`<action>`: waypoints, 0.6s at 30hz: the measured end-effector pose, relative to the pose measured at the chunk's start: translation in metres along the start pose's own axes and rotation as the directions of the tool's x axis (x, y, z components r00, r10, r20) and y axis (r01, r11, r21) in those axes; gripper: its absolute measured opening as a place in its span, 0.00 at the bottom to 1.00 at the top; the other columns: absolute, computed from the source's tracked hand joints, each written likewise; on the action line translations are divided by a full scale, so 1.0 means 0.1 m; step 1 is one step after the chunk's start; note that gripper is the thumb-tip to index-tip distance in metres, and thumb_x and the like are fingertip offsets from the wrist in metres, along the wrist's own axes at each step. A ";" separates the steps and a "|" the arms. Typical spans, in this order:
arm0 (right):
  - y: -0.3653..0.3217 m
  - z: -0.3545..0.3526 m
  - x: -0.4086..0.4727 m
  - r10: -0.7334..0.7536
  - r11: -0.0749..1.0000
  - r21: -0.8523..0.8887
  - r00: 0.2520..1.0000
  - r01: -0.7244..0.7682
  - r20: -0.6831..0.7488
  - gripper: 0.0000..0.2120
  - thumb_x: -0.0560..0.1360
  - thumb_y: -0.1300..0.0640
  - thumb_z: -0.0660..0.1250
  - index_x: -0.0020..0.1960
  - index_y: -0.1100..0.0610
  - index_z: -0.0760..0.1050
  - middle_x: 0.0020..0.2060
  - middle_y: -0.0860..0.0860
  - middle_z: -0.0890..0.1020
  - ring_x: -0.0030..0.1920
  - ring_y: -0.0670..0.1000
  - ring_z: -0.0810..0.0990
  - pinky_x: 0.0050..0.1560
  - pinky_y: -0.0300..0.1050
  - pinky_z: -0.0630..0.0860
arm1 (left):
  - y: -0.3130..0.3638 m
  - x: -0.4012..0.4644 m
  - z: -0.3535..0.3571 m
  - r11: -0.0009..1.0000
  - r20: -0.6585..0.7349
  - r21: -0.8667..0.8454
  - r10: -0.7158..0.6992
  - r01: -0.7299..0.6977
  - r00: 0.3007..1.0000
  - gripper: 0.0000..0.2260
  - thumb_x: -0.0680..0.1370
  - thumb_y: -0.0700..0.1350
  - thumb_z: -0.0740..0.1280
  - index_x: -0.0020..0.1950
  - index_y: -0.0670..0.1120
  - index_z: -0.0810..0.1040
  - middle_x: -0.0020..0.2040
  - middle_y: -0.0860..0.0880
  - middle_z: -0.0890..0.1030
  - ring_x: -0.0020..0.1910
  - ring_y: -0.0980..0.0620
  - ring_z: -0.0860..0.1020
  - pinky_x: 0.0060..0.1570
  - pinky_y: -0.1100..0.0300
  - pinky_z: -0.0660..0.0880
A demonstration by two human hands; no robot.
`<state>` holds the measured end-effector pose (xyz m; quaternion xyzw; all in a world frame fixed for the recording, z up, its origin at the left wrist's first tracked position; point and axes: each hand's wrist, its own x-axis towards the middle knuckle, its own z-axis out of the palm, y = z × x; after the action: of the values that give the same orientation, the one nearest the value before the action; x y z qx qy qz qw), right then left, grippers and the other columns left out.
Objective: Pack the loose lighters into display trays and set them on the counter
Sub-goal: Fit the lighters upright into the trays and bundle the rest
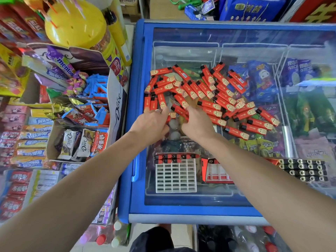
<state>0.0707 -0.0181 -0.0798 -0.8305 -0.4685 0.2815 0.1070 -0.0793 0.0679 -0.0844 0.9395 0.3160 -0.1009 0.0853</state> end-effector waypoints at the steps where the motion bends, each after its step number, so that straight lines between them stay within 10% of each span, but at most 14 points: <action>1: 0.01 -0.03 0.03 0.005 1.000 0.000 0.999 -0.005 -0.033 0.14 0.75 0.62 0.67 0.59 0.61 0.71 0.52 0.56 0.77 0.43 0.56 0.77 0.36 0.47 0.73 | 0.01 0.03 -0.01 1.000 -0.029 0.016 -0.009 0.010 1.000 0.19 0.83 0.47 0.61 0.71 0.42 0.62 0.41 0.48 0.72 0.38 0.45 0.71 0.33 0.52 0.66; 9: 0.13 0.03 0.15 -0.011 0.979 -0.205 0.998 -0.001 -0.058 0.31 0.80 0.53 0.70 0.74 0.64 0.61 0.66 0.61 0.70 0.45 0.58 0.81 0.33 0.47 0.73 | 0.09 0.24 0.07 0.993 0.109 0.112 -0.048 0.036 0.993 0.23 0.78 0.34 0.66 0.71 0.40 0.65 0.75 0.38 0.64 0.37 0.39 0.82 0.30 0.51 0.70; 18: 0.12 -0.04 0.08 0.156 0.988 -0.015 0.979 -0.156 0.131 0.09 0.76 0.56 0.71 0.41 0.57 0.73 0.38 0.54 0.79 0.37 0.56 0.81 0.33 0.45 0.73 | 0.11 0.22 0.04 0.999 0.086 0.044 -0.005 0.002 0.996 0.11 0.81 0.38 0.65 0.63 0.43 0.69 0.50 0.44 0.79 0.42 0.40 0.82 0.36 0.50 0.72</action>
<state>0.0851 -0.0178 -0.0848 -0.8444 -0.4088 0.3423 0.0514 -0.0562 0.0713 -0.0923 0.9354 0.3114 -0.1484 0.0782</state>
